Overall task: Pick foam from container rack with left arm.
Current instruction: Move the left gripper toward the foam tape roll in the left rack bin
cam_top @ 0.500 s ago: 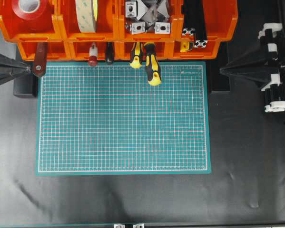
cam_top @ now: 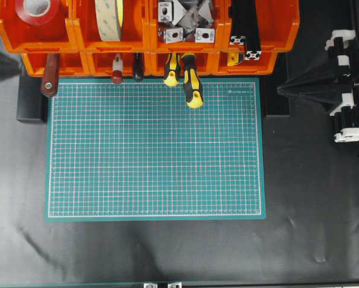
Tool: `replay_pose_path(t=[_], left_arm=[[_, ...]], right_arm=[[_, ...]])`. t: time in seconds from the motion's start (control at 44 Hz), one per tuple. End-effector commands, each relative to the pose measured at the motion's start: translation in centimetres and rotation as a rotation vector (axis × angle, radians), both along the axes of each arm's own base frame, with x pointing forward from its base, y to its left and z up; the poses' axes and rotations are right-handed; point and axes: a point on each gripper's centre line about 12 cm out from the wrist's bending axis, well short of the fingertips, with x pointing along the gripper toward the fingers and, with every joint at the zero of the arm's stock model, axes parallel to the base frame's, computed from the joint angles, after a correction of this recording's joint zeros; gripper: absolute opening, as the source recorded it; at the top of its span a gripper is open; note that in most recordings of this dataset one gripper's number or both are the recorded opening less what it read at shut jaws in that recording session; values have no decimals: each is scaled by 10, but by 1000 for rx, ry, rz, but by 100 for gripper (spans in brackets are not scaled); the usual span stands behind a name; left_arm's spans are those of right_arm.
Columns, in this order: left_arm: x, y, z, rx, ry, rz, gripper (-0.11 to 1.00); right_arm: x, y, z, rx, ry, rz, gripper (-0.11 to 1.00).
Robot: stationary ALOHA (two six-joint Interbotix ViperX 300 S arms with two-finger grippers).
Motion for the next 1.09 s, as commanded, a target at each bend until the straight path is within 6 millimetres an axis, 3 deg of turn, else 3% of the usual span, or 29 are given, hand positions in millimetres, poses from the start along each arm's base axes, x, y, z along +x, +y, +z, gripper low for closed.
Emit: replay_pose_path(t=[0.0, 0.273, 0.523, 0.614, 0.773, 0.842, 1.069], left_arm=[[11, 7, 23, -137, 46, 39, 1], [36, 25, 56, -395, 70, 129, 1], [42, 32, 54, -413, 128, 170, 4], [45, 34, 54, -447, 135, 182, 21], [52, 47, 56, -542, 118, 238, 73], [54, 52, 54, -551, 124, 255, 86], [66, 64, 48, -572, 172, 306, 87]], right_arm=[[3, 1, 13, 0, -34, 3, 1], [3, 1, 13, 0, -34, 6, 1], [3, 2, 13, -1, -34, 12, 1], [3, 3, 13, 0, -34, 16, 1], [3, 7, 12, -1, -29, 35, 1], [2, 9, 12, -1, -29, 44, 1], [2, 12, 11, -1, -25, 60, 1]])
